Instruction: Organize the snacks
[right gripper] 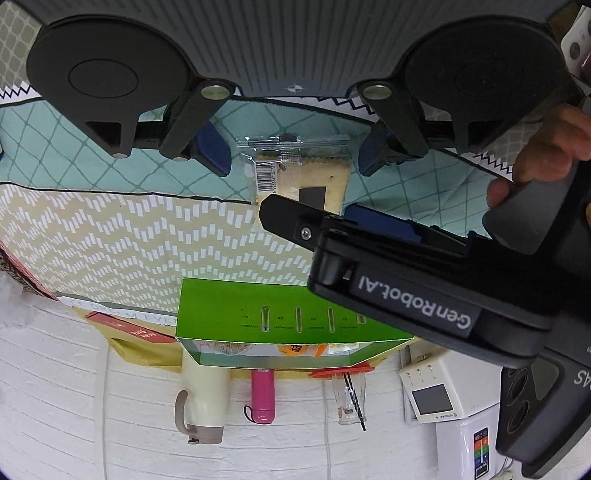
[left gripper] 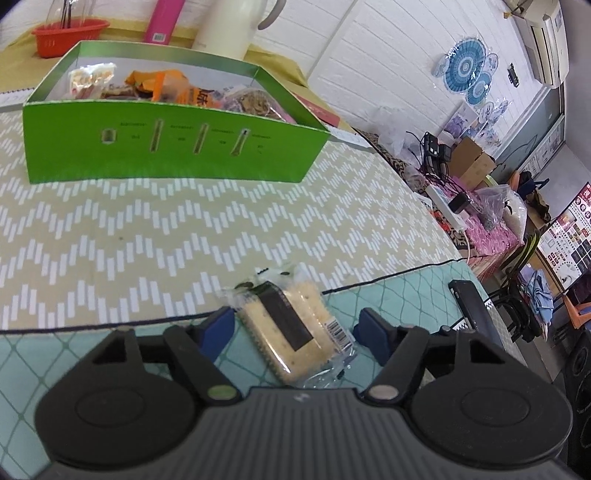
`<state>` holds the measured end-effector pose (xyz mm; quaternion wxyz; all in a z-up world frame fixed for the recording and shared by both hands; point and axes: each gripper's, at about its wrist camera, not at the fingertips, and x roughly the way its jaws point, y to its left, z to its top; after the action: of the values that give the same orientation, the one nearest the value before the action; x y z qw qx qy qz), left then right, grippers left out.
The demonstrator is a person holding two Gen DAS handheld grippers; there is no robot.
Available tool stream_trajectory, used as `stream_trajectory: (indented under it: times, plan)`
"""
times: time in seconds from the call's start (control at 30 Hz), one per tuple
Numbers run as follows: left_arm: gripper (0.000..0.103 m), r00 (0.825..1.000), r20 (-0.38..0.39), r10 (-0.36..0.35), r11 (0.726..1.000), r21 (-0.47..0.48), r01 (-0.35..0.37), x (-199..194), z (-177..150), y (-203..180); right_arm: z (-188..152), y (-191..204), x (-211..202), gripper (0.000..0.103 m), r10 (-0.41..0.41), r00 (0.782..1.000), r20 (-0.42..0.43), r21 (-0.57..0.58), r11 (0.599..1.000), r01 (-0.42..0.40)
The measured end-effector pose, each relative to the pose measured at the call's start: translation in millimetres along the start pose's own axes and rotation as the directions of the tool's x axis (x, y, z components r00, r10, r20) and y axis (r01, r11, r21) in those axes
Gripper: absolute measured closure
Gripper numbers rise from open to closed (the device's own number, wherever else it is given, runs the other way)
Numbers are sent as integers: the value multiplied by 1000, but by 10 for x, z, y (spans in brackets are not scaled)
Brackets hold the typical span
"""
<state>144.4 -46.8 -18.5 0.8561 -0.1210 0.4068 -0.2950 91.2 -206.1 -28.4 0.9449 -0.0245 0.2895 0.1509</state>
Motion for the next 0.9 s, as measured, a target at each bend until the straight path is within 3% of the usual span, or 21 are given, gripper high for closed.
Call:
stream_trajectory:
  times: [0.1, 0.27, 0.3, 0.33, 0.53, 0.9]
  plan:
    - [45, 1000, -6, -2, 1000, 20, 2, 19, 8, -7, 15, 28, 27, 0, -17, 1000, 2, -20, 1000, 17]
    - [45, 1000, 18, -1, 999, 32, 0, 46, -12, -15, 12, 35, 40, 0, -18, 1000, 16, -29, 999, 19]
    - [54, 1000, 24, 19, 998, 56, -21, 53, -27, -52, 14, 32, 46, 0, -20, 1000, 23, -25, 999, 20]
    - [69, 998, 36, 61, 995, 79, -63, 58, -45, -96, 15, 32, 50, 1, -22, 999, 28, -22, 1000, 23]
    - [85, 997, 47, 64, 996, 52, -67, -14, -46, -54, 51, 38, -13, 6, -21, 999, 30, -15, 1000, 22]
    - [86, 977, 193, 88, 993, 65, -102, -439, 153, -74, 368, 160, -116, 6, 14, 992, 128, -57, 998, -6]
